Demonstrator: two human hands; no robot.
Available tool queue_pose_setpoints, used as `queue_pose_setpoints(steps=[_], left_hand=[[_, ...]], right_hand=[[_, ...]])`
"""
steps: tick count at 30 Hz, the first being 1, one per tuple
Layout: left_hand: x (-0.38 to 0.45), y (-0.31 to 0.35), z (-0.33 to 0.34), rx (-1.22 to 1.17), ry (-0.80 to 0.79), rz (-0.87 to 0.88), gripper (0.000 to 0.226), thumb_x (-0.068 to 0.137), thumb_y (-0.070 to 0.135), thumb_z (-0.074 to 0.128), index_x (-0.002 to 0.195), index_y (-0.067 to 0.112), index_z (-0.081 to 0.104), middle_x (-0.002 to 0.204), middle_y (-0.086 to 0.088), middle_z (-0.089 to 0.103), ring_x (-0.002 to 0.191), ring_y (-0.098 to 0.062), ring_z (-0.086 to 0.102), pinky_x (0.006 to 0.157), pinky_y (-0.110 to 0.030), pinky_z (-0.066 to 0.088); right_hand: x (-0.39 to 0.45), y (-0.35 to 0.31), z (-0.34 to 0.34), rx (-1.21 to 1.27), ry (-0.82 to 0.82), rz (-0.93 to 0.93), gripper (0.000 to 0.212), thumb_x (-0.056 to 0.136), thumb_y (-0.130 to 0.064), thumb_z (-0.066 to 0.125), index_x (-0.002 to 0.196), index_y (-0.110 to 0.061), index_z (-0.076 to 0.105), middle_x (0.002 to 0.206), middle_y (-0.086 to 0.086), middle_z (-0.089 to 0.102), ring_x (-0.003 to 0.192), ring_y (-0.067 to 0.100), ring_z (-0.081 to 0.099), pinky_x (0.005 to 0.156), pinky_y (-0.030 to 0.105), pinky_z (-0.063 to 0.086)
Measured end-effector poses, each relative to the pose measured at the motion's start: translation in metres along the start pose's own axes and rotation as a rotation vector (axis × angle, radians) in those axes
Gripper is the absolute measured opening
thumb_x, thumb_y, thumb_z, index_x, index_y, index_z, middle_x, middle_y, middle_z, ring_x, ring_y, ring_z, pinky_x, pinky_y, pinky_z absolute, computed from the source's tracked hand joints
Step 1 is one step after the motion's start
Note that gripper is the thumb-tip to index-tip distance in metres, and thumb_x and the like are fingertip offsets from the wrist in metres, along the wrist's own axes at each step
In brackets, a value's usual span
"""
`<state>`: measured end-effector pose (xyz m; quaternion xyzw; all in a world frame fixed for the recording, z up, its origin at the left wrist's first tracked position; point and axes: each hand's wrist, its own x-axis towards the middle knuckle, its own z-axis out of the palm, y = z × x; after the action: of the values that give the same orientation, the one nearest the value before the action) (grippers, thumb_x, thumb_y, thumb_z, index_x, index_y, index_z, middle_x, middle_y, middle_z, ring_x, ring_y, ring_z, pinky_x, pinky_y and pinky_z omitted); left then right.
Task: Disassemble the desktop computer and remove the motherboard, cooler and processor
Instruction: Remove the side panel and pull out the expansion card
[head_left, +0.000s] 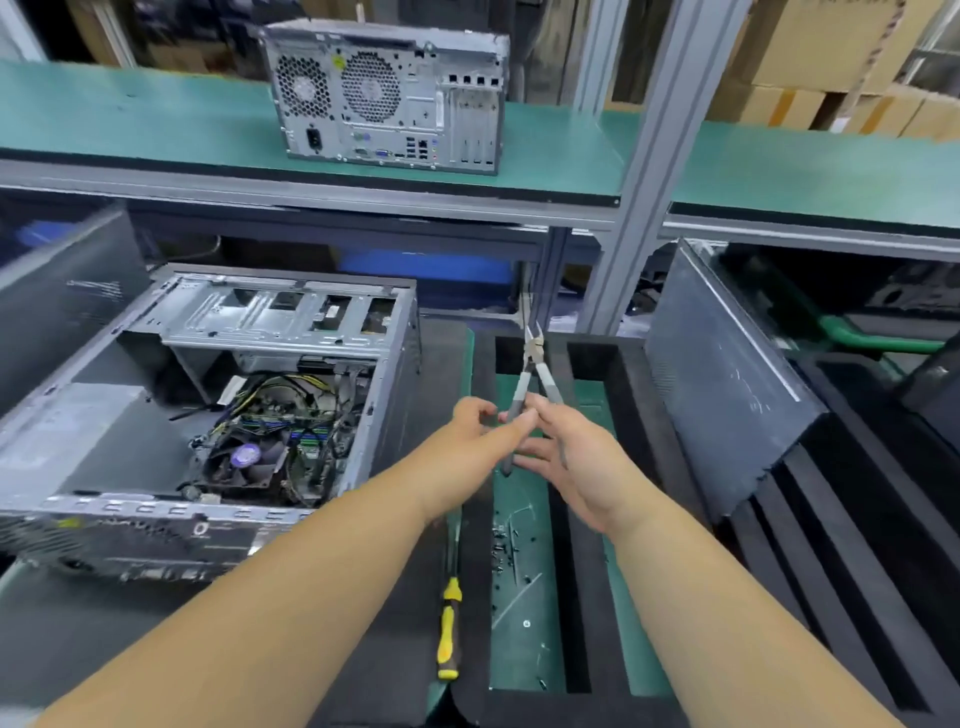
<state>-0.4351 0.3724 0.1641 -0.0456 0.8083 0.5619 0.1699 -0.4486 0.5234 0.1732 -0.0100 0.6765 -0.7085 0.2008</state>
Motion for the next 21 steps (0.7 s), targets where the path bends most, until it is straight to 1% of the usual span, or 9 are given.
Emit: queue_pose_setpoints(steps=[2,3,5,7,9,11,13,17,21], left_hand=[[-0.009,-0.002,-0.013,-0.098,-0.026,-0.002,0.097,0.051,0.097,0.048,0.133,0.051,0.028,0.126,0.014,0.056,0.11,-0.01,0.062,0.102,-0.039,0.047],[-0.016,-0.002,-0.02,-0.133,-0.045,0.011,0.088,0.054,0.095,0.049,0.13,0.055,0.031,0.126,0.015,0.057,0.109,-0.01,0.063,0.101,-0.038,0.048],[-0.03,0.0,-0.037,-0.148,-0.069,0.06,0.059,0.064,0.087,0.054,0.115,0.062,0.039,0.113,0.024,0.064,0.105,-0.001,0.064,0.095,-0.032,0.049],[-0.043,0.001,-0.057,-0.146,-0.062,0.133,0.038,0.07,0.078,0.059,0.101,0.066,0.041,0.098,0.029,0.065,0.096,0.006,0.065,0.09,-0.027,0.045],[-0.055,0.003,-0.076,-0.145,-0.022,0.187,0.049,0.07,0.077,0.061,0.11,0.06,0.041,0.1,0.025,0.066,0.096,0.002,0.066,0.091,-0.03,0.046],[-0.065,0.001,-0.093,-0.139,0.033,0.21,0.073,0.064,0.081,0.06,0.127,0.051,0.037,0.111,0.017,0.066,0.103,-0.005,0.065,0.095,-0.034,0.046],[-0.075,-0.002,-0.11,-0.109,0.078,0.222,0.083,0.062,0.083,0.058,0.132,0.047,0.034,0.117,0.015,0.064,0.104,-0.005,0.063,0.091,-0.033,0.047],[-0.097,-0.015,-0.144,-0.058,0.14,0.19,0.081,0.065,0.083,0.054,0.131,0.04,0.037,0.118,0.014,0.062,0.098,-0.004,0.063,0.076,-0.027,0.047],[-0.113,-0.035,-0.176,-0.112,0.203,0.182,0.061,0.072,0.07,0.061,0.119,0.034,0.046,0.106,0.012,0.069,0.086,-0.002,0.067,0.075,-0.032,0.05]], right_hand=[[-0.002,-0.004,0.022,-0.027,-0.013,-0.012,0.04,0.102,-0.045,0.039,0.121,-0.016,0.061,0.118,0.007,0.069,0.1,0.023,0.07,0.099,0.04,0.049],[-0.004,-0.006,0.033,-0.042,-0.019,-0.019,0.045,0.1,-0.052,0.037,0.121,-0.021,0.062,0.114,0.003,0.072,0.1,0.02,0.07,0.097,0.037,0.049],[-0.007,-0.01,0.055,-0.051,-0.033,-0.034,0.053,0.096,-0.061,0.033,0.125,-0.028,0.062,0.113,-0.003,0.073,0.105,0.012,0.068,0.098,0.033,0.047],[-0.009,-0.017,0.077,-0.011,-0.043,-0.069,0.051,0.098,-0.059,0.03,0.129,-0.031,0.06,0.116,-0.007,0.071,0.108,0.005,0.066,0.1,0.031,0.046],[-0.011,-0.026,0.099,0.037,-0.057,-0.098,0.05,0.101,-0.052,0.03,0.134,-0.026,0.057,0.119,-0.005,0.07,0.112,0.005,0.064,0.103,0.034,0.046],[-0.013,-0.034,0.121,0.079,-0.099,-0.108,0.051,0.103,-0.048,0.029,0.135,-0.019,0.056,0.127,0.006,0.065,0.121,0.015,0.059,0.11,0.044,0.04],[-0.012,-0.038,0.141,0.12,-0.159,-0.102,0.055,0.104,-0.048,0.026,0.137,-0.014,0.053,0.136,0.015,0.058,0.128,0.022,0.053,0.114,0.05,0.034],[-0.007,-0.035,0.181,0.17,-0.218,-0.067,0.062,0.1,-0.056,0.023,0.134,-0.015,0.055,0.136,0.012,0.058,0.127,0.019,0.055,0.11,0.044,0.039],[-0.003,-0.03,0.219,0.103,-0.273,-0.066,0.059,0.096,-0.062,0.021,0.108,-0.034,0.071,0.115,-0.006,0.071,0.112,0.005,0.064,0.095,0.032,0.049]])
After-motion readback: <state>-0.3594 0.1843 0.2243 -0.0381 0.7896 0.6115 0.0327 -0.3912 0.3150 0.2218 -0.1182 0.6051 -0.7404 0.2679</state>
